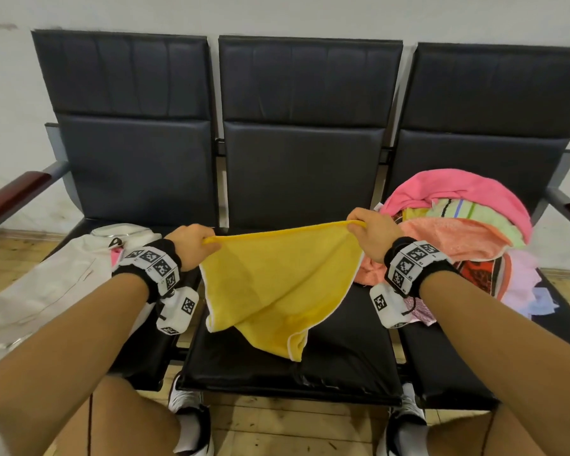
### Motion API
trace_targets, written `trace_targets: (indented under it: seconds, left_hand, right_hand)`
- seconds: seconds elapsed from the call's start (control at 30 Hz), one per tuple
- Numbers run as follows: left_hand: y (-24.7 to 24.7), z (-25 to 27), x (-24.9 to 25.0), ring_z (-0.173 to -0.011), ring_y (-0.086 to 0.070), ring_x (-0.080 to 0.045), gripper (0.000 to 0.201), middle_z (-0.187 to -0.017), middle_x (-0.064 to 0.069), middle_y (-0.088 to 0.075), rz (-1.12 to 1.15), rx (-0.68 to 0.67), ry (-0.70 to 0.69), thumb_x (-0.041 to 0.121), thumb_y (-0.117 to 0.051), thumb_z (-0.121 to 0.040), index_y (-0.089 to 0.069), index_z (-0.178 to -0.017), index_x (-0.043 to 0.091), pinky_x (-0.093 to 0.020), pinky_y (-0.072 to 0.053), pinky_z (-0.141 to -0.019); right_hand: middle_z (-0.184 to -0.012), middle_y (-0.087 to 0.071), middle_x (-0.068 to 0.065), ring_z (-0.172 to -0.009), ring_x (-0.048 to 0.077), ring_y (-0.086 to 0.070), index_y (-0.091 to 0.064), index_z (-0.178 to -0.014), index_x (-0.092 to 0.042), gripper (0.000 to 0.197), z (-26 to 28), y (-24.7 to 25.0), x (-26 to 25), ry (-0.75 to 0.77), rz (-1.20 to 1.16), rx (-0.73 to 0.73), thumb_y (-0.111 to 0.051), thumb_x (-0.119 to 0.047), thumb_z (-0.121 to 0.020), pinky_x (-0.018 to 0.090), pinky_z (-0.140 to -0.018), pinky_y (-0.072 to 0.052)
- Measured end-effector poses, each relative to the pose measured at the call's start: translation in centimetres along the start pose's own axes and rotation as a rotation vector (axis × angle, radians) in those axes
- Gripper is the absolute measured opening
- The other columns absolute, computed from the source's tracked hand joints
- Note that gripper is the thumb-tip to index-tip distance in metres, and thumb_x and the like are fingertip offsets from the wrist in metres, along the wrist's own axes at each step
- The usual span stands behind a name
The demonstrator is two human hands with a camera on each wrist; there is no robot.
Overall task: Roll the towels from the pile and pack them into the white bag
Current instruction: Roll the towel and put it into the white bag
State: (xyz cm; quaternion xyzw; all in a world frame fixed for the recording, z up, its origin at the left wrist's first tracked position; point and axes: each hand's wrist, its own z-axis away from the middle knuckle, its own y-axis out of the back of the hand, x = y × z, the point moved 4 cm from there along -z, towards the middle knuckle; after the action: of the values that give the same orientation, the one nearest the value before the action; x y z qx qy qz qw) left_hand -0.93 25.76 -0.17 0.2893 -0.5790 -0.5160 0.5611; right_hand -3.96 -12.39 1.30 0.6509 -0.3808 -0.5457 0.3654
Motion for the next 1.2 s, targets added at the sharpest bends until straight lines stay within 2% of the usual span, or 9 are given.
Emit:
trace_targets:
  seconds: [0.13, 0.23, 0.37, 0.53, 0.7, 0.8, 0.9, 1.07, 1.2]
  left_hand:
    - [1.3, -0.7, 0.8, -0.073, -0.062, -0.022, 0.030, -0.079, -0.005, -0.064, -0.016, 0.109, 0.108, 0.040, -0.046, -0.101, -0.061, -0.082, 0.021, -0.034, -0.048, -0.063]
    - [3.5, -1.8, 2.0, -0.064, -0.070, -0.029, 0.024, -0.075, -0.011, -0.068, 0.325, 0.257, 0.152, 0.026, -0.049, -0.099, -0.064, -0.082, 0.019, -0.036, -0.056, -0.056]
    - [8.6, -3.1, 4.2, -0.074, -0.074, -0.032, 0.023, -0.098, -0.021, -0.070, 1.018, 0.497, 0.141, 0.010, -0.049, -0.100, -0.063, -0.086, 0.020, -0.041, -0.063, -0.066]
    - [17.8, -3.7, 5.6, -0.090, -0.069, -0.020, 0.007, -0.090, 0.002, -0.072, 1.046, 0.860, 0.026, 0.033, -0.063, -0.081, -0.067, -0.081, 0.039, -0.051, -0.058, -0.083]
    - [22.7, -2.1, 8.3, -0.076, -0.063, -0.008, 0.010, -0.089, 0.003, -0.068, 1.046, 1.111, -0.177, 0.022, -0.059, -0.091, -0.067, -0.096, 0.024, -0.033, -0.056, -0.073]
    - [21.5, -2.1, 8.3, -0.069, -0.058, -0.002, 0.013, -0.080, 0.005, -0.064, 0.990, 1.083, -0.213, 0.017, -0.057, -0.092, -0.068, -0.088, 0.024, -0.025, -0.051, -0.067]
    - [16.9, -2.2, 7.4, -0.073, -0.052, -0.014, 0.019, -0.072, -0.010, -0.055, 0.789, 0.968, -0.217, 0.011, -0.054, -0.090, -0.063, -0.074, 0.008, -0.032, -0.044, -0.071]
    - [3.4, -1.5, 2.8, -0.075, -0.066, -0.026, 0.012, -0.090, -0.003, -0.066, 0.459, 0.616, 0.013, 0.020, -0.065, -0.090, -0.076, -0.090, 0.016, -0.036, -0.054, -0.076]
    - [-7.4, 0.4, 0.0, -0.059, -0.066, -0.011, 0.025, -0.095, -0.004, -0.070, 0.453, 0.277, 0.108, -0.001, -0.063, -0.090, -0.073, -0.088, 0.022, -0.025, -0.056, -0.061]
  right_hand:
    - [-0.083, -0.059, 0.009, -0.069, 0.031, -0.072, -0.053, -0.092, -0.021, 0.013, -0.7, -1.1, -0.4, -0.266, -0.514, -0.024, -0.045, -0.020, -0.102, 0.034, -0.053, -0.055]
    - [-0.077, -0.049, 0.009, -0.076, 0.034, -0.069, -0.048, -0.084, -0.022, 0.018, -3.1, -1.2, -1.4, -0.391, -0.778, 0.020, -0.046, -0.014, -0.100, 0.034, -0.054, -0.052]
    - [-0.075, -0.051, 0.002, -0.074, 0.020, -0.063, -0.050, -0.080, -0.024, 0.021, -7.9, 3.2, -4.0, -0.269, -0.757, 0.258, -0.051, -0.012, -0.096, 0.021, -0.050, -0.042]
    - [-0.078, -0.053, -0.012, -0.070, 0.004, -0.049, -0.053, -0.089, -0.020, 0.010, -10.7, 13.8, -10.7, 0.019, -0.608, 0.566, -0.049, -0.019, -0.098, 0.028, -0.070, -0.043]
    - [-0.096, -0.062, -0.017, -0.085, -0.006, -0.057, -0.056, -0.096, -0.027, 0.010, -10.8, 20.0, -14.0, 0.203, -0.663, 0.713, -0.049, -0.021, -0.099, 0.021, -0.081, -0.049]
    - [-0.099, -0.062, -0.018, -0.092, -0.008, -0.057, -0.060, -0.103, -0.019, 0.012, -9.5, 19.1, -12.7, 0.193, -0.647, 0.707, -0.049, -0.020, -0.098, 0.014, -0.082, -0.046]
    - [-0.097, -0.062, -0.007, -0.090, 0.012, -0.059, -0.061, -0.104, -0.016, 0.012, -8.0, 14.5, -8.6, 0.124, -0.507, 0.580, -0.050, -0.018, -0.098, 0.023, -0.079, -0.045]
    - [-0.102, -0.065, 0.008, -0.102, 0.027, -0.060, -0.068, -0.098, -0.007, 0.013, -3.4, 2.9, -0.2, -0.023, -0.280, 0.218, -0.061, -0.016, -0.092, 0.014, -0.078, -0.031]
    - [-0.093, -0.070, 0.005, -0.088, 0.022, -0.061, -0.072, -0.088, -0.012, 0.036, 1.7, -4.6, 3.3, -0.075, -0.254, 0.005, -0.046, -0.036, -0.079, 0.026, -0.079, -0.042]
